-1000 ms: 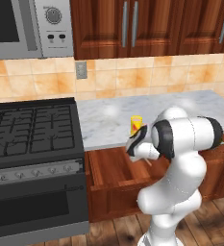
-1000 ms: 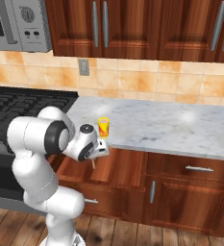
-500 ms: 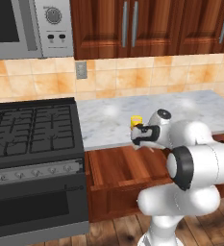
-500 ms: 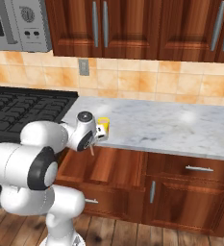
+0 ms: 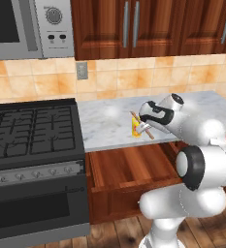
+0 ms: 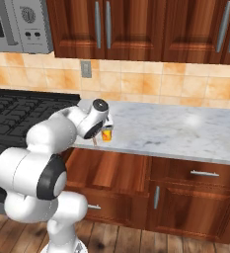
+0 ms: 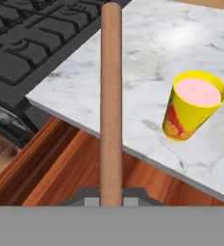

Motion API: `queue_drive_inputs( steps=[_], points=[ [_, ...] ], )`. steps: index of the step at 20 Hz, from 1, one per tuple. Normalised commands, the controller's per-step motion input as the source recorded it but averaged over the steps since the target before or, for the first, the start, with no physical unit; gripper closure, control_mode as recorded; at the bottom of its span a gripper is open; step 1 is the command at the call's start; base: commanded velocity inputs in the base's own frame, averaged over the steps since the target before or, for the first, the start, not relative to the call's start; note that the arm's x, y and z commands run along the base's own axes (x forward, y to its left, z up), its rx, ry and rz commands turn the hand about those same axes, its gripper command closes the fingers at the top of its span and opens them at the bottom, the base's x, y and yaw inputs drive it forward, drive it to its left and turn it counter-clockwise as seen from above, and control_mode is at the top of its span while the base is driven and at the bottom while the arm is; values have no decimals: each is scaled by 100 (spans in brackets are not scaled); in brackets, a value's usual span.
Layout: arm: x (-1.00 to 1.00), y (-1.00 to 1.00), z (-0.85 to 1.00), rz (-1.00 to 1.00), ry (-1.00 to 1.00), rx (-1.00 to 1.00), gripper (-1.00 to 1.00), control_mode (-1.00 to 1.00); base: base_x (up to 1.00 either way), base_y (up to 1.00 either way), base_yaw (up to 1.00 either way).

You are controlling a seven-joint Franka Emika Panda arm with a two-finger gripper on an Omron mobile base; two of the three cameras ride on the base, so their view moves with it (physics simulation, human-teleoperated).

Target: Pick up the straw from the right drawer and put it inside the smoothie cup.

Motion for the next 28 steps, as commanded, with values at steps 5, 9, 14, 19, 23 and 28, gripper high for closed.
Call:
queue_drive_inputs(
  steps=[5, 9, 14, 19, 23, 28],
  points=[
    [58, 0, 16, 3, 0, 22, 100, -100, 0, 0, 0],
    [66, -3, 1, 0, 0, 24, 100, -100, 0, 0, 0],
    [53, -11, 0, 0, -4, 20, 100, -100, 0, 0, 0],
    [36, -2, 0, 1, -13, 13, 100, -100, 0, 0, 0],
    [32, 0, 0, 1, -12, 7, 100, -100, 0, 0, 0],
    [28, 0, 0, 0, -13, 5, 100, -100, 0, 0, 0]
  ],
)
